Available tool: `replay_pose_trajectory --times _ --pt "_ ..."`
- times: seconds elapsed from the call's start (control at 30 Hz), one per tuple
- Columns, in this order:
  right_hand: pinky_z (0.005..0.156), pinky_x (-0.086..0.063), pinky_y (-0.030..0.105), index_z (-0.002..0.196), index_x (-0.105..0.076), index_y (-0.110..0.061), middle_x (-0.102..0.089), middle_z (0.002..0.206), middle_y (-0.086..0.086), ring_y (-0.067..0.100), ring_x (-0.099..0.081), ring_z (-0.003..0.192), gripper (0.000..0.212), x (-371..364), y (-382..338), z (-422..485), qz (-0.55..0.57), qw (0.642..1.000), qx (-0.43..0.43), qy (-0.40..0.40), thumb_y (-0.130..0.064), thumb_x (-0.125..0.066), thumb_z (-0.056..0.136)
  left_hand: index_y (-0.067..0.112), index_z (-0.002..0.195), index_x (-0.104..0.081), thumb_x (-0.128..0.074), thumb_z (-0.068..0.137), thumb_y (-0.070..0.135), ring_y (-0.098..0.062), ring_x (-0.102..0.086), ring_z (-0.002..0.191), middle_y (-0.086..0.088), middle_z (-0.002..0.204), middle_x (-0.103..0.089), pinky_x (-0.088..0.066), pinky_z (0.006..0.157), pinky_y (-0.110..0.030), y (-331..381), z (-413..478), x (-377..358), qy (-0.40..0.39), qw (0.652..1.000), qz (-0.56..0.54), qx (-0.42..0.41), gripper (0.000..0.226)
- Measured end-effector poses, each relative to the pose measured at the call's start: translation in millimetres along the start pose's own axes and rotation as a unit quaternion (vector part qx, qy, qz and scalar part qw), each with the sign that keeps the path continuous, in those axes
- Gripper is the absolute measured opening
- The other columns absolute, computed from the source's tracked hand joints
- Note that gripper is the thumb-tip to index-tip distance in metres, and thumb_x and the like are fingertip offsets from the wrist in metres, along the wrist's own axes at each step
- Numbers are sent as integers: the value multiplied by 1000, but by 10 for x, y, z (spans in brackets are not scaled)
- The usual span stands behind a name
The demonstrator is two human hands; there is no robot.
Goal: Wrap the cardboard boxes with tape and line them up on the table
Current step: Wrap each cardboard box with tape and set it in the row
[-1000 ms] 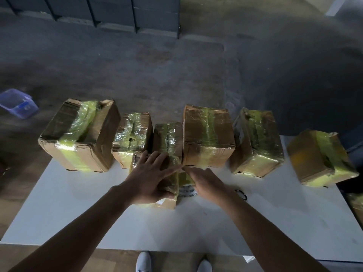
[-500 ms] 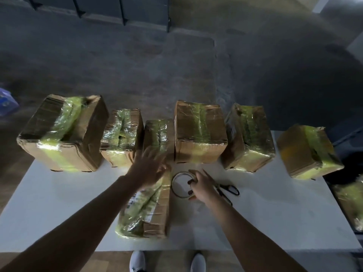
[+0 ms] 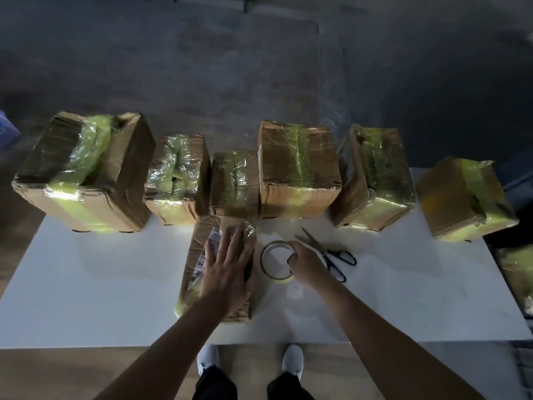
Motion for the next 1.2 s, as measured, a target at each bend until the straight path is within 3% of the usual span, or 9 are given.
replay_pose_trajectory --times 0.27,0.33,0.4,0.5,0.7,0.83,1.0,1.1,1.2 --pt "61 -55 33 131 -51 -18 -66 101 5 19 -64 76 38 -167 104 -77 54 994 -51 -75 -7 -37 97 22 153 2 -20 96 52 -37 10 148 -8 158 13 8 113 -63 102 66 17 -21 999 5 32 67" --pt "49 -53 25 131 -50 -17 -67 92 -2 11 -65 67 36 -79 173 -40 93 990 -83 -72 -9 -35 99 16 150 -31 -44 93 39 -42 -26 143 -12 157 -26 -23 112 -62 267 81 180 12 1000 -22 -12 62" --pt "46 -50 22 128 -51 -18 -66 90 -5 8 -65 66 33 -42 151 -18 96 990 -74 -77 -13 -34 100 16 115 -66 -58 81 26 -36 -62 103 -9 116 -64 -54 81 -45 579 23 325 90 983 -52 -149 36" --pt "52 -56 27 116 -56 -21 -66 94 -5 9 -67 73 24 -65 164 -25 103 989 -78 -76 -16 -37 101 16 84 -74 -73 72 27 -28 -64 78 -3 86 -67 -52 57 -31 627 28 368 85 973 -117 -180 17" --pt "49 -54 28 105 -59 -21 -68 100 -3 12 -70 79 18 -105 204 -33 141 983 -93 -71 -20 -41 100 25 112 -68 -51 86 40 -25 -51 113 7 113 -64 -45 81 -32 728 86 79 -69 982 9 -177 34" --pt "48 -50 24 108 -59 -15 -68 105 2 9 -70 78 18 -74 200 12 113 987 -71 -84 -19 -45 99 17 112 -66 -43 92 17 -27 -50 112 2 110 -65 -34 69 -28 915 36 -42 -98 971 68 -206 31" --pt "63 -49 28 107 -63 -19 -66 96 0 12 -63 80 37 235 282 -49 69 995 -62 -47 -50 -46 95 16 107 -65 -43 89 11 -29 -53 107 0 105 -66 -37 69 -29 957 13 -114 -110 968 79 -212 29" --pt "79 -47 33 117 -61 -14 -62 111 11 27 -58 103 28 712 499 -140 -122 985 -41 118 -28 -47 96 16 81 -70 -64 71 6 -28 -62 84 1 79 -68 -36 58 -24 1067 -41 5 -102 961 63 -248 15" --pt "90 -46 38 131 -49 -9 -49 126 16 32 -47 118 39 725 762 -196 -237 964 -85 90 -22 -55 94 19 55 -68 -83 40 9 -20 -59 55 8 52 -59 -34 44 -16 1145 -73 97 -60 955 73 -281 24"
Point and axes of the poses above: each hand's wrist, its own z-axis towards the middle knuckle, its own x-axis out of the back of the hand, y = z × x, the point moved 10 cm from there along z, towards the middle knuckle
